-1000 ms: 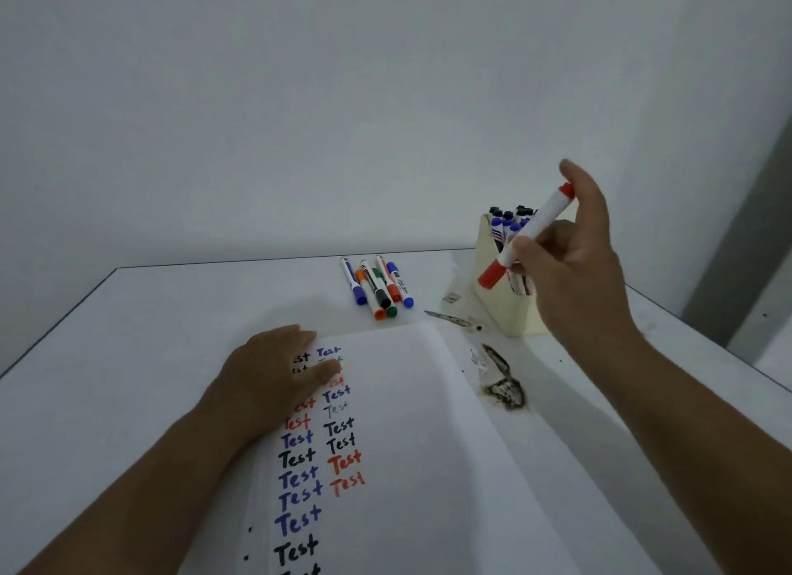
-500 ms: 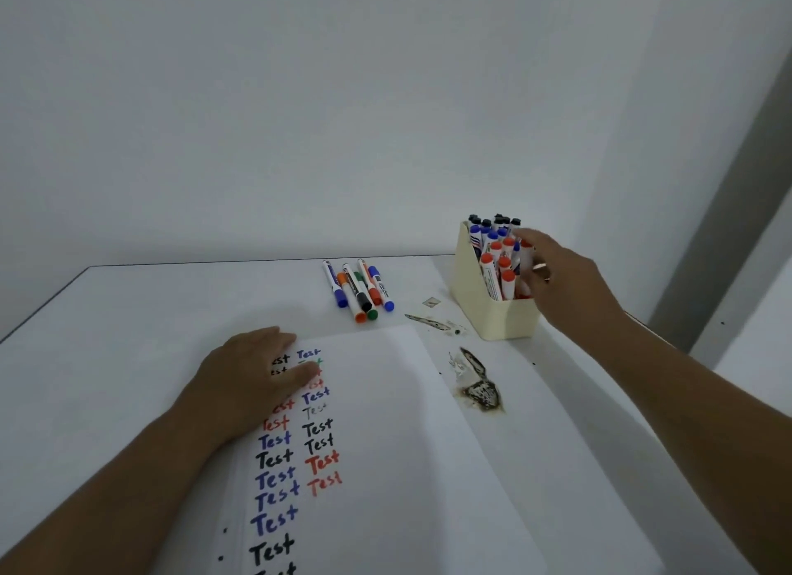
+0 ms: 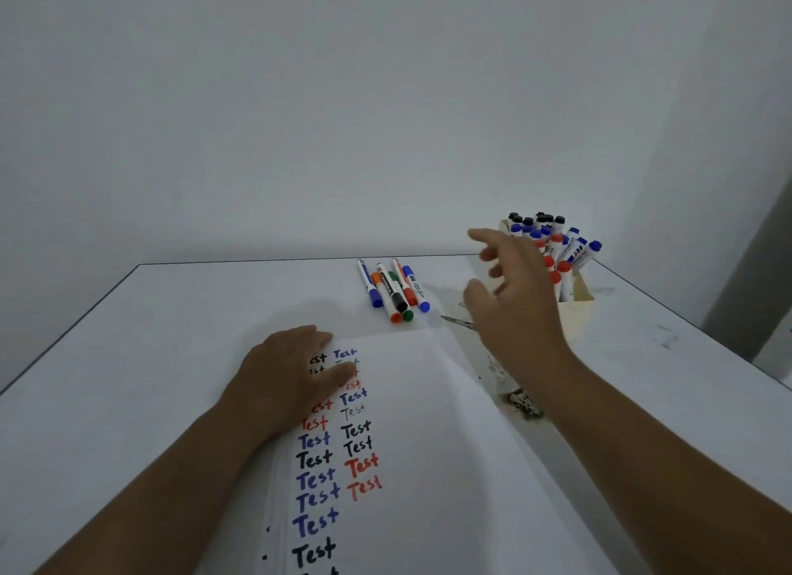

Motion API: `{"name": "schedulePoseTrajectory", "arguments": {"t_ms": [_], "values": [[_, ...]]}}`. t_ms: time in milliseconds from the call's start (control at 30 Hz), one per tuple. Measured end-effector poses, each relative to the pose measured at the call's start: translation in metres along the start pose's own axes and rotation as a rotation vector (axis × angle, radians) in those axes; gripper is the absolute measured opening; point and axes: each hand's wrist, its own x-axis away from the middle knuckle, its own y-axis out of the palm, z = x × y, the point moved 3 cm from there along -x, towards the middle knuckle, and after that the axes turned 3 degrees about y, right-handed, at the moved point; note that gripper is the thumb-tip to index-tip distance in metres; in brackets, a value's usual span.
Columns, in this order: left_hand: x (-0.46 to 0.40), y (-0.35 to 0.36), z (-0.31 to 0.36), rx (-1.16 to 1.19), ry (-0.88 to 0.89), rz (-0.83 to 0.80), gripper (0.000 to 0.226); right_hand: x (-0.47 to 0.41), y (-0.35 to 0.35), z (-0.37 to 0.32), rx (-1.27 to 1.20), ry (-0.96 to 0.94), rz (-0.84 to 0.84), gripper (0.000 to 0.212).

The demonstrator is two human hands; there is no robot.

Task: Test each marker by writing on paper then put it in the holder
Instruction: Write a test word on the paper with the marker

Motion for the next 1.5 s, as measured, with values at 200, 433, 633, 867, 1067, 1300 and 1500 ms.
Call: {"name": "schedulePoseTrajectory", "arguments": {"t_ms": [200, 433, 633, 867, 1067, 1300, 1500], "values": [[0.001, 0.001, -0.002, 0.008, -0.004, 0.003, 0.081, 0.017, 0.074, -0.006, -0.326, 0.32, -0.196, 0.045], [-0.002, 0.0, -0.006, 0.081, -0.03, 0.023, 0.075, 0.03, 0.097, 0.017, -0.491, 0.564, -0.283, 0.035], [-0.014, -0.001, 0.0, 0.028, -0.089, 0.027, 0.061, 0.027, 0.098, 0.025, -0.584, 0.626, -0.239, 0.03], [-0.06, -0.01, 0.027, -0.136, 0.008, 0.049, 0.055, 0.027, 0.099, 0.028, -0.641, 0.633, -0.212, 0.032], [-0.107, 0.003, 0.026, -0.17, 0.032, -0.038, 0.059, 0.025, 0.099, 0.033, -0.72, 0.677, -0.163, 0.032], [-0.12, 0.015, 0.026, -0.281, 0.046, -0.036, 0.052, 0.024, 0.099, 0.035, -0.765, 0.698, -0.134, 0.033], [-0.12, 0.014, 0.027, -0.213, 0.002, 0.016, 0.054, 0.024, 0.098, 0.037, -0.779, 0.702, -0.108, 0.03]]}}
